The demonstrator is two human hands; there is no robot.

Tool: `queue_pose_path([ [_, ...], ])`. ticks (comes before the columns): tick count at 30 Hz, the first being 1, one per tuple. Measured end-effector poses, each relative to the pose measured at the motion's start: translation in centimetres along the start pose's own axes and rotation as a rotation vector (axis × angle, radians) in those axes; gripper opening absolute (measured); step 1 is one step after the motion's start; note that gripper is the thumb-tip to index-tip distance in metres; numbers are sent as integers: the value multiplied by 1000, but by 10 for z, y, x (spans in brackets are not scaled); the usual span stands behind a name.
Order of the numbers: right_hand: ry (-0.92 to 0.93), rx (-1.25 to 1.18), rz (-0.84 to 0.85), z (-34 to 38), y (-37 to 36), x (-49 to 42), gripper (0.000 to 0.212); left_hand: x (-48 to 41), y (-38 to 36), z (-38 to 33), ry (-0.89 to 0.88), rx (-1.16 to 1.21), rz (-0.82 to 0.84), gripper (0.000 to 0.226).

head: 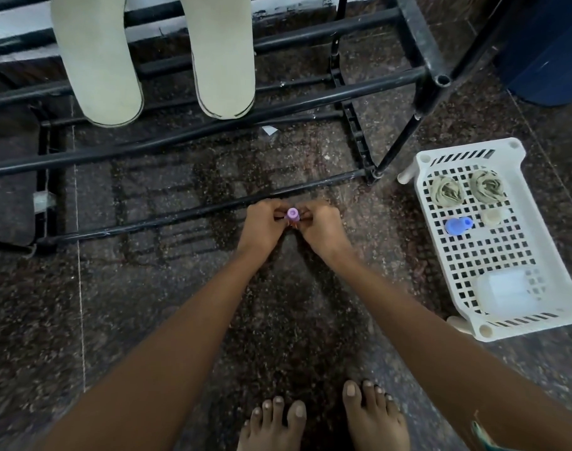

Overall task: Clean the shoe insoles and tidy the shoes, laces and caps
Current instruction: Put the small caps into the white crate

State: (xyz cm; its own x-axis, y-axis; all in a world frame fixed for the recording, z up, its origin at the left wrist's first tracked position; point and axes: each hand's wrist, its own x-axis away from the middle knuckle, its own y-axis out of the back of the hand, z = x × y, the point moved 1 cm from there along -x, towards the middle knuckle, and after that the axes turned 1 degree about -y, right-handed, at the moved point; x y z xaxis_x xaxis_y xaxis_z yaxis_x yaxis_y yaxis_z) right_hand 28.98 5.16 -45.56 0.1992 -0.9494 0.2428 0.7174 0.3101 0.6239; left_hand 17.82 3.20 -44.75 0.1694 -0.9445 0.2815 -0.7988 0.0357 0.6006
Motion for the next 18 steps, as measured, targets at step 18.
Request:
queue_pose_path([
  [18,-11,-164,-224,-6,105,36,16,8,-27,-91,-244,200,100,20],
])
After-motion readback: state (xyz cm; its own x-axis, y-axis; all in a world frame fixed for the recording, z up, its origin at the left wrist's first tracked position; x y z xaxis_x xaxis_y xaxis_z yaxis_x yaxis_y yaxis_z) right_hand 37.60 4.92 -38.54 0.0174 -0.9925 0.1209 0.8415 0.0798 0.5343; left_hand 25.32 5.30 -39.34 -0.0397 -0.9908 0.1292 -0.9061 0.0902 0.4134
